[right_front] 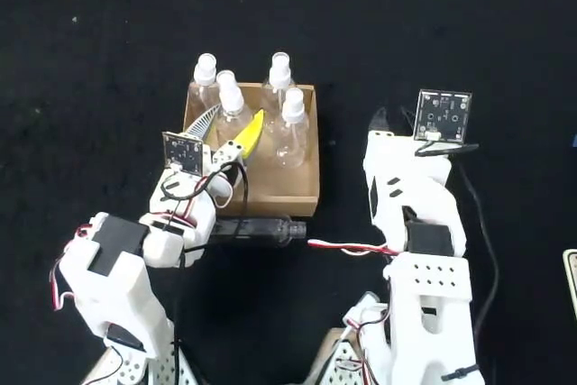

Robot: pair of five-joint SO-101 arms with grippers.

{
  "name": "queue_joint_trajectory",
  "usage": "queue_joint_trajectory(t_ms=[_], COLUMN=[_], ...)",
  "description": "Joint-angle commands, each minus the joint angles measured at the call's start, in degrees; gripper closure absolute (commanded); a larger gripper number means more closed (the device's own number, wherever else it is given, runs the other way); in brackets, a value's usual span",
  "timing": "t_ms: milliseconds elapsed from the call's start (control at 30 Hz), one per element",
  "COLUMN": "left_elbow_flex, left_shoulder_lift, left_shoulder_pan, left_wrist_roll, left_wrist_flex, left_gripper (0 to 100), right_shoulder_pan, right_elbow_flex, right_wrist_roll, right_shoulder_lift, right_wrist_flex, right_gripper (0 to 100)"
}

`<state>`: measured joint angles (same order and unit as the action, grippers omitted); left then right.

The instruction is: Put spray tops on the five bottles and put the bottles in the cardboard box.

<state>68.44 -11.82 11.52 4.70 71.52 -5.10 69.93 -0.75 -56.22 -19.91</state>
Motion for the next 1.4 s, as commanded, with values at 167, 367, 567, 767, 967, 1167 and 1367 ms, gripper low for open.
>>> queue_joint_trajectory(t_ms=[167,367,567,767,967,1167,1367], left_elbow_flex=[0.22,0.57,0.75,0.75,1.63,2.33,2.24], left_shoulder_lift=[0.44,0.53,0.44,0.44,0.53,1.05,1.14], left_shoulder_pan=[-0.4,-0.66,-0.75,-0.75,-0.84,-0.84,-0.84], left_wrist_roll=[0.09,0.09,0.44,0.44,0.18,0.18,0.09], left_wrist_flex=[-0.09,-0.09,-0.18,-0.18,-0.18,0.18,0.18], left_gripper=[79,78,71,71,71,71,71], right_shoulder_pan=[-1.41,-1.41,-1.41,-1.41,-1.41,-1.41,-1.41], right_elbow_flex=[-0.4,-0.4,-0.4,-0.4,-0.4,-0.4,-0.4], right_wrist_roll=[0.53,0.53,0.53,0.53,0.53,0.62,0.62], right_shoulder_lift=[0.13,0.13,0.13,0.13,0.13,0.13,0.13], right_wrist_flex=[1.93,1.93,1.93,1.93,1.93,1.93,1.93], right_gripper=[92.8,92.8,92.8,92.8,92.8,92.8,92.8])
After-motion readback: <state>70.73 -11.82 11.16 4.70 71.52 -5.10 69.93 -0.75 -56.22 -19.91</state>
